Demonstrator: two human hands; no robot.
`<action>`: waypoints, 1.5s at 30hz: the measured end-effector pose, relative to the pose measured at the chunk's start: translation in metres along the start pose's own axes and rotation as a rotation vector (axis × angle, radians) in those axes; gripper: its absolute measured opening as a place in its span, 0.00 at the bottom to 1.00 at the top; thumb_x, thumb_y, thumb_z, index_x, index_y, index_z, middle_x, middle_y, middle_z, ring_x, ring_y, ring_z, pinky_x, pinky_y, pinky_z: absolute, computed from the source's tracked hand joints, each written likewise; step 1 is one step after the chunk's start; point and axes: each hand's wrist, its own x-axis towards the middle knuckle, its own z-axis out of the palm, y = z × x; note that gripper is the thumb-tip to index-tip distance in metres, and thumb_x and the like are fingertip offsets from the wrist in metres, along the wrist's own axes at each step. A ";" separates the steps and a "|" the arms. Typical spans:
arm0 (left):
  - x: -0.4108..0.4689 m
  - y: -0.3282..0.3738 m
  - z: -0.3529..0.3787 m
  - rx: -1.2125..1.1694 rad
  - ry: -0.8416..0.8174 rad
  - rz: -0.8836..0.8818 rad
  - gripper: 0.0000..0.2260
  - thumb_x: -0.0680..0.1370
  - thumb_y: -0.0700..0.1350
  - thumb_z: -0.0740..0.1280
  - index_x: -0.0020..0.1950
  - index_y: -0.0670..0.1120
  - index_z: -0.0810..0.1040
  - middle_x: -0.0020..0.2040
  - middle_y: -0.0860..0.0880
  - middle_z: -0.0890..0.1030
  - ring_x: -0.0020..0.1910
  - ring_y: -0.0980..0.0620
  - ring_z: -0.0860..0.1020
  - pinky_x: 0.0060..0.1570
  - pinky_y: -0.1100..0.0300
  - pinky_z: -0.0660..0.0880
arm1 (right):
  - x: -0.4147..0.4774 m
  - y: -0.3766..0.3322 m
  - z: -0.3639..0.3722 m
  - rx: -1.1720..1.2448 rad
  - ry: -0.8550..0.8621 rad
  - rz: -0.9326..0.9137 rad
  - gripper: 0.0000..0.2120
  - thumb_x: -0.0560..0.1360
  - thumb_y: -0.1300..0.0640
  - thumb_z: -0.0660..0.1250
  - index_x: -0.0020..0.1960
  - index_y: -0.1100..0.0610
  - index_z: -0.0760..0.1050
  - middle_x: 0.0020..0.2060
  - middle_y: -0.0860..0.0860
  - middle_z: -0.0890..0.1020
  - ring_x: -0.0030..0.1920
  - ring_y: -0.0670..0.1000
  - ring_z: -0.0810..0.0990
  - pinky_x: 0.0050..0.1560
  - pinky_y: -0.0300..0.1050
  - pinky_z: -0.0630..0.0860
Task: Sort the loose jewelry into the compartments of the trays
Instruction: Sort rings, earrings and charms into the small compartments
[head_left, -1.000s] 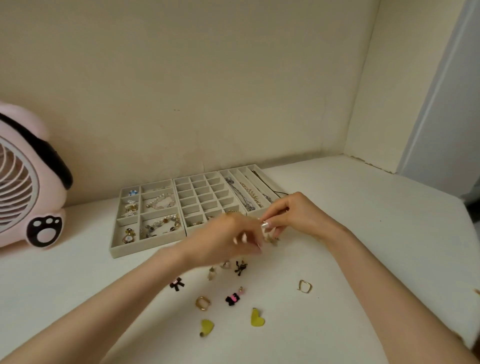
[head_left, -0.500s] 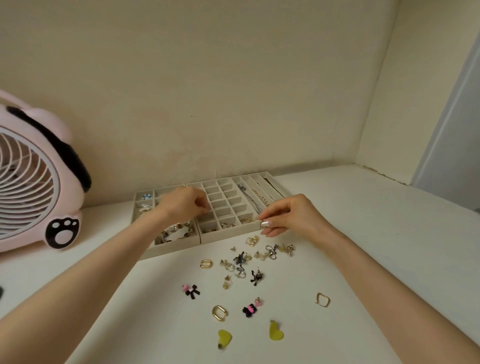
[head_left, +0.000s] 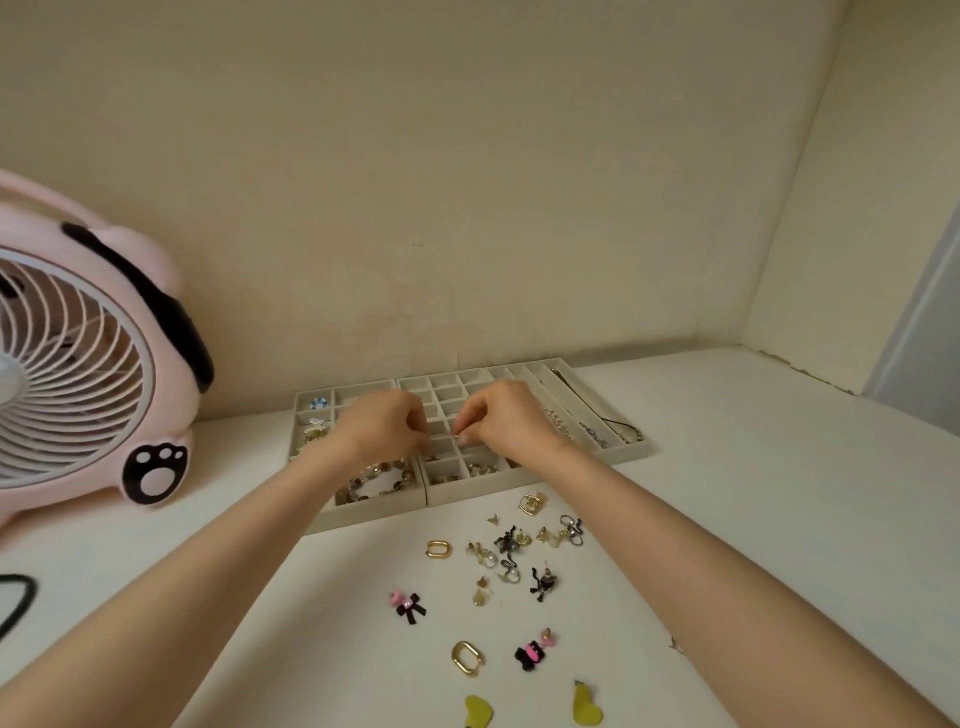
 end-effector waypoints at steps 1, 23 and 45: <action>-0.002 -0.004 -0.003 -0.026 0.037 -0.009 0.03 0.74 0.48 0.68 0.44 0.50 0.76 0.45 0.51 0.80 0.44 0.52 0.75 0.46 0.57 0.74 | 0.004 -0.002 0.003 -0.021 0.000 -0.007 0.06 0.68 0.65 0.74 0.44 0.58 0.84 0.46 0.52 0.85 0.50 0.47 0.81 0.55 0.39 0.74; -0.020 -0.019 -0.001 -0.260 0.269 -0.039 0.05 0.76 0.46 0.66 0.46 0.47 0.80 0.41 0.52 0.78 0.42 0.51 0.74 0.40 0.59 0.69 | 0.024 -0.016 0.018 -0.494 -0.118 -0.022 0.06 0.69 0.60 0.73 0.44 0.50 0.85 0.46 0.48 0.84 0.48 0.50 0.81 0.48 0.45 0.78; -0.024 -0.009 0.005 -0.203 0.218 -0.012 0.06 0.77 0.45 0.64 0.49 0.47 0.79 0.47 0.50 0.80 0.43 0.52 0.74 0.44 0.57 0.73 | 0.020 -0.020 0.011 -0.422 -0.045 -0.061 0.07 0.72 0.61 0.67 0.38 0.50 0.76 0.46 0.50 0.82 0.49 0.52 0.80 0.44 0.43 0.73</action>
